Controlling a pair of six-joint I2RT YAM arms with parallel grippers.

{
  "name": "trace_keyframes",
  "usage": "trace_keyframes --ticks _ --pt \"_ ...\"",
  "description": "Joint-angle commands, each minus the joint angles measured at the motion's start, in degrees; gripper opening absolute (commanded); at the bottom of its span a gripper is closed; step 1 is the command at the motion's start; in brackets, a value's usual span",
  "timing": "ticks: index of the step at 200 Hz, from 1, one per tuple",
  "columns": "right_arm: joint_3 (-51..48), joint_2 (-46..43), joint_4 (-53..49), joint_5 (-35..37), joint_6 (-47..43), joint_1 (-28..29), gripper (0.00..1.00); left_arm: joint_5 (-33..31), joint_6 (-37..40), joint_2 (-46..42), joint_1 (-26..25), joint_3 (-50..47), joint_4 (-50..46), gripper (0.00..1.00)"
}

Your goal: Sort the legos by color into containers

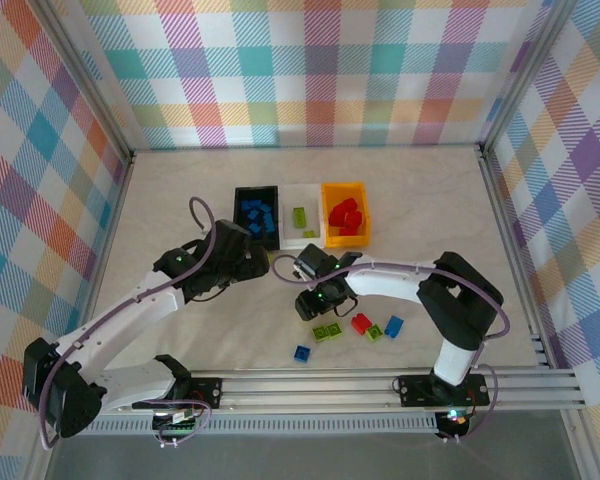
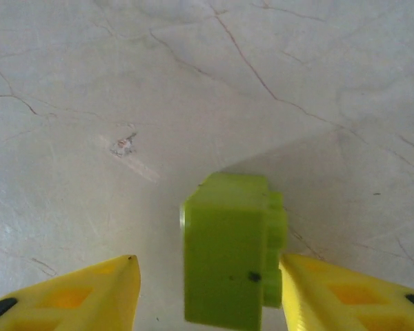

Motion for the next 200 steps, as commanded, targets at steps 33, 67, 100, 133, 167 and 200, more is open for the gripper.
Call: trace_keyframes --ticks 33,67,100,133,167,200 --pt "1.1 3.0 -1.4 5.7 0.2 0.9 0.53 -0.4 -1.2 -1.2 1.0 -0.6 -0.9 1.0" --pt "2.9 4.7 -0.3 7.8 0.2 0.9 0.5 -0.2 -1.1 -0.8 1.1 -0.8 -1.1 1.0" --pt "3.5 3.9 1.1 8.2 -0.7 0.8 0.31 0.5 -0.9 -0.8 1.1 -1.1 -1.4 1.0" --pt "4.4 0.9 2.4 8.1 -1.7 -0.5 0.22 0.6 -0.5 -1.2 1.1 -1.1 -2.1 1.0" --pt "8.0 -2.5 2.4 7.0 -2.6 -4.0 0.22 0.7 0.0 -0.9 1.1 -1.6 -2.9 1.0" --pt "15.8 -0.2 2.0 3.5 -2.4 -10.7 0.23 1.0 0.7 -0.6 1.1 -2.9 -2.6 1.0"
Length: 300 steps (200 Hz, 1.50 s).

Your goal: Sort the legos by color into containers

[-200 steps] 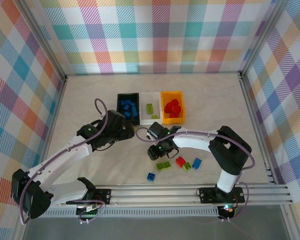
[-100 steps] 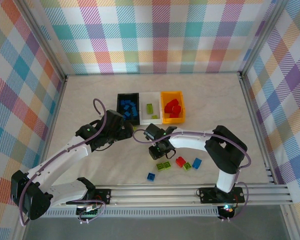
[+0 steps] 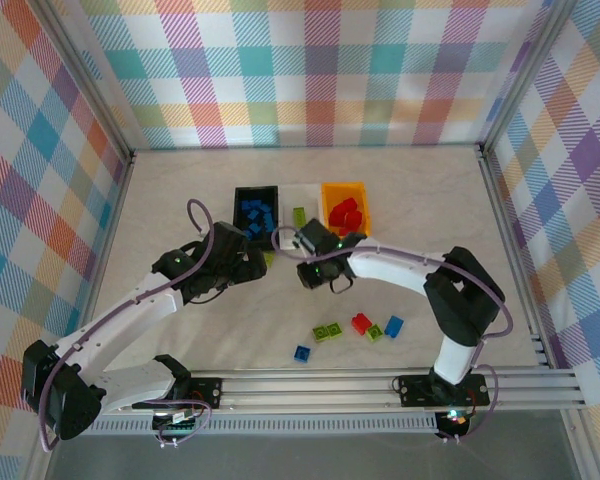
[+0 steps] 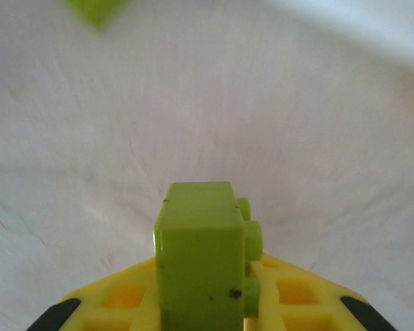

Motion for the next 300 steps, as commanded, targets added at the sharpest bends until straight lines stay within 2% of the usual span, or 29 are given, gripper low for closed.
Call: trace_keyframes --ticks 1,39,54,70,96,122,171,193,236,264,286,300 --pt "6.3 0.0 1.6 -2.7 -0.6 -4.5 0.23 0.8 0.9 -0.2 0.6 -1.7 -1.4 1.0" --pt "20.0 10.0 -1.2 -6.1 0.2 -10.1 0.26 2.8 2.2 3.1 0.6 -2.4 0.0 1.0" --pt "25.3 13.9 -3.2 -5.8 0.3 -11.2 0.34 3.9 2.8 4.9 0.6 -2.4 0.8 1.0" --pt "30.2 17.4 -4.6 -6.4 1.0 -12.6 0.49 6.4 3.5 6.5 0.6 -2.0 1.7 1.0" --pt "31.8 17.1 -3.7 -7.6 1.9 -13.7 0.54 8.2 5.4 8.1 -1.4 -0.2 0.9 1.0" --pt "27.7 12.9 -1.8 -7.8 2.5 -14.2 0.55 10.1 7.9 10.0 -7.1 1.1 0.0 1.0" --pt "12.8 4.1 3.3 -7.9 4.0 -15.7 0.56 13.8 10.9 16.4 -24.0 1.6 1.4 0.96" --pt "7.9 1.8 5.0 -8.0 4.7 -16.6 0.56 12.9 10.4 20.8 -29.0 3.7 0.3 0.93" --pt "1.2 -2.7 8.0 -8.5 5.9 -18.3 0.56 10.8 10.0 28.8 -34.9 6.5 -0.7 0.87" --pt "-0.3 -4.8 8.1 -8.6 5.6 -19.3 0.56 11.0 9.9 32.3 -35.8 7.6 -1.0 0.8" --pt "-1.2 -6.1 8.4 -8.8 5.5 -20.3 0.56 11.0 10.0 34.1 -36.4 7.7 -1.5 0.72" --pt "-1.8 -6.6 8.7 -9.0 5.6 -20.9 0.56 10.8 10.0 34.7 -36.7 7.9 -1.8 0.63"
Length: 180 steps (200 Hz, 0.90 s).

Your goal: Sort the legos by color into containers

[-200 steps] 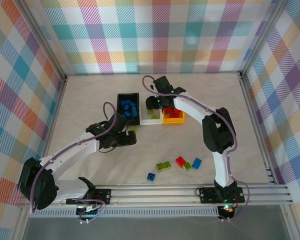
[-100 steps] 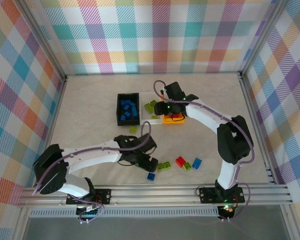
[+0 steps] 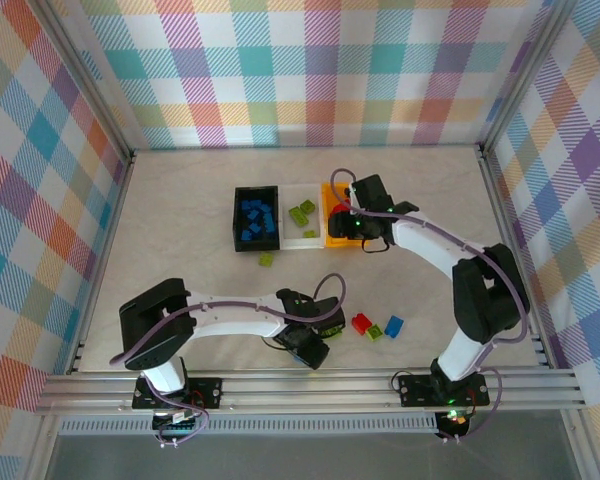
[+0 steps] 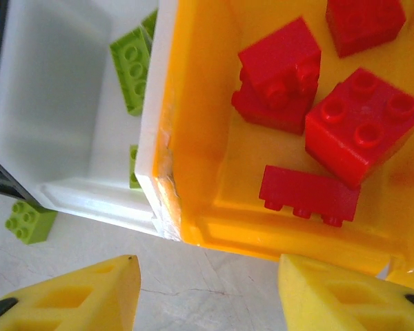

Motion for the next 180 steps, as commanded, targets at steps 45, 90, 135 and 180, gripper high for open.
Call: trace_keyframes --ticks 45,90,135,180 --pt "-2.0 -2.4 2.6 -1.8 1.2 -2.2 0.56 -3.0 0.4 0.2 -1.1 1.7 -4.0 0.45" --pt "-2.2 -2.5 2.4 -2.4 1.2 -2.4 0.56 -6.1 -1.1 -5.0 3.1 1.3 -3.0 0.38" --pt "-4.0 -4.0 2.5 -2.8 1.3 -2.4 0.56 -13.5 0.5 -13.0 18.2 5.0 -2.6 0.36" --pt "-5.3 -4.9 2.4 -2.7 1.6 -2.3 0.56 -20.6 1.1 -7.4 33.0 15.7 0.6 0.37"
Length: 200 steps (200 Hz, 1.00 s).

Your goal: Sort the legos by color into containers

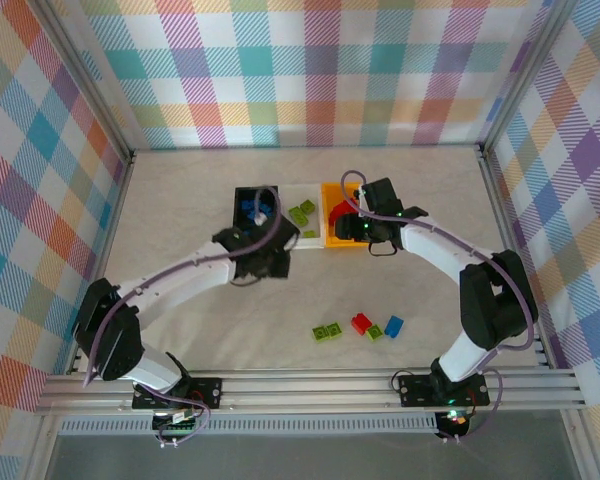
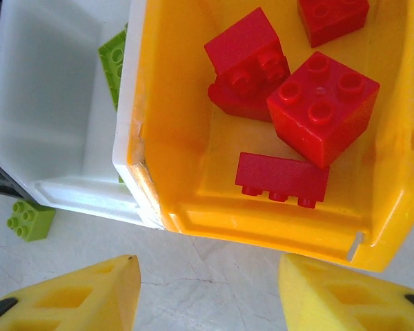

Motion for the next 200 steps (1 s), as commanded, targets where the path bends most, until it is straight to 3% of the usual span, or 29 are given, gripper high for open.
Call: trace_keyframes --ticks 1,50,103,143,200 --pt "-1.1 -2.1 0.7 -1.0 0.5 -0.3 0.56 -6.4 0.9 4.2 4.8 6.2 1.5 0.37" --pt "-2.5 -4.3 -0.5 -1.2 0.5 -0.3 0.56 -9.4 0.9 21.3 13.3 22.8 -0.4 0.33" --pt "-7.3 -10.1 -2.0 -2.3 0.9 -0.2 0.56 -9.7 0.6 33.2 16.4 36.1 -6.0 0.35" --pt "-11.2 -14.3 -3.7 -4.8 0.9 0.4 0.57 -6.8 0.4 32.8 16.4 37.3 -5.2 0.7" --pt "-13.5 -15.6 -9.5 -7.5 -1.9 7.3 0.57 3.4 -2.2 16.8 13.8 25.5 2.0 0.96"
